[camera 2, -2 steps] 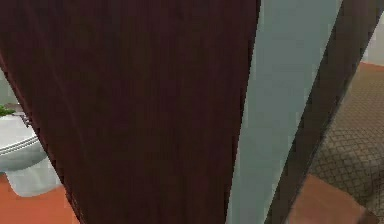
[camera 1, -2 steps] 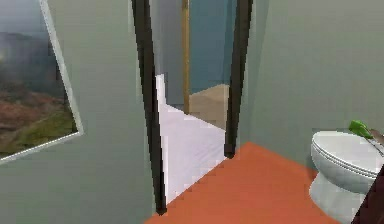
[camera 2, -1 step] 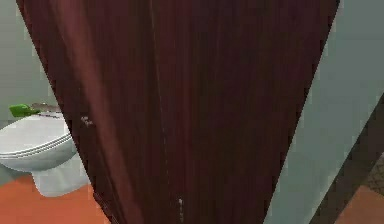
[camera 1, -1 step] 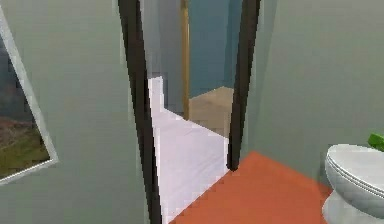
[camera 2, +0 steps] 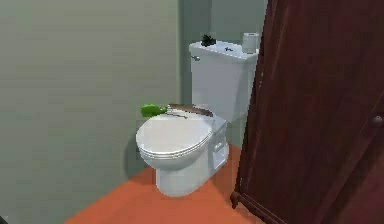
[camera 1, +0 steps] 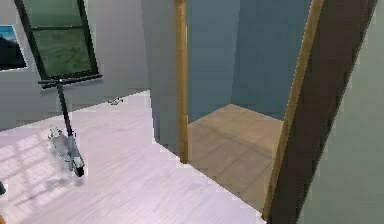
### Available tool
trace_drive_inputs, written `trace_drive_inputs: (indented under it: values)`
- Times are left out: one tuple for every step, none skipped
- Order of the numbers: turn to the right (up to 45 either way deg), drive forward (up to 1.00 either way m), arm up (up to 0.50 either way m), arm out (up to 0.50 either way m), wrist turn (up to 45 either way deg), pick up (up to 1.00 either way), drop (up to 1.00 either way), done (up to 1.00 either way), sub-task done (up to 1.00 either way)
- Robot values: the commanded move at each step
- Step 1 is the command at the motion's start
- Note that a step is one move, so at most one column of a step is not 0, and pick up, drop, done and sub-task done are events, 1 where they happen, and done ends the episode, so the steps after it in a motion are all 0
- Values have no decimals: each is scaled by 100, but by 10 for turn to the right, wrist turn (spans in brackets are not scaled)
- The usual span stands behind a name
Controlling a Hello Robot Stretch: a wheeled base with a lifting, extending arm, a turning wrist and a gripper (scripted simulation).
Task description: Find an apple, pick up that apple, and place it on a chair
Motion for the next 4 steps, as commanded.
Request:
trace_drive_inputs:
  values:
    - [30,0,0,0,0,0,0,0,0]
    - [0,50,0,0,0,0,0,0,0]
    - [90,0,0,0,0,0,0,0,0]
    - [0,70,0,0,0,0,0,0,0]
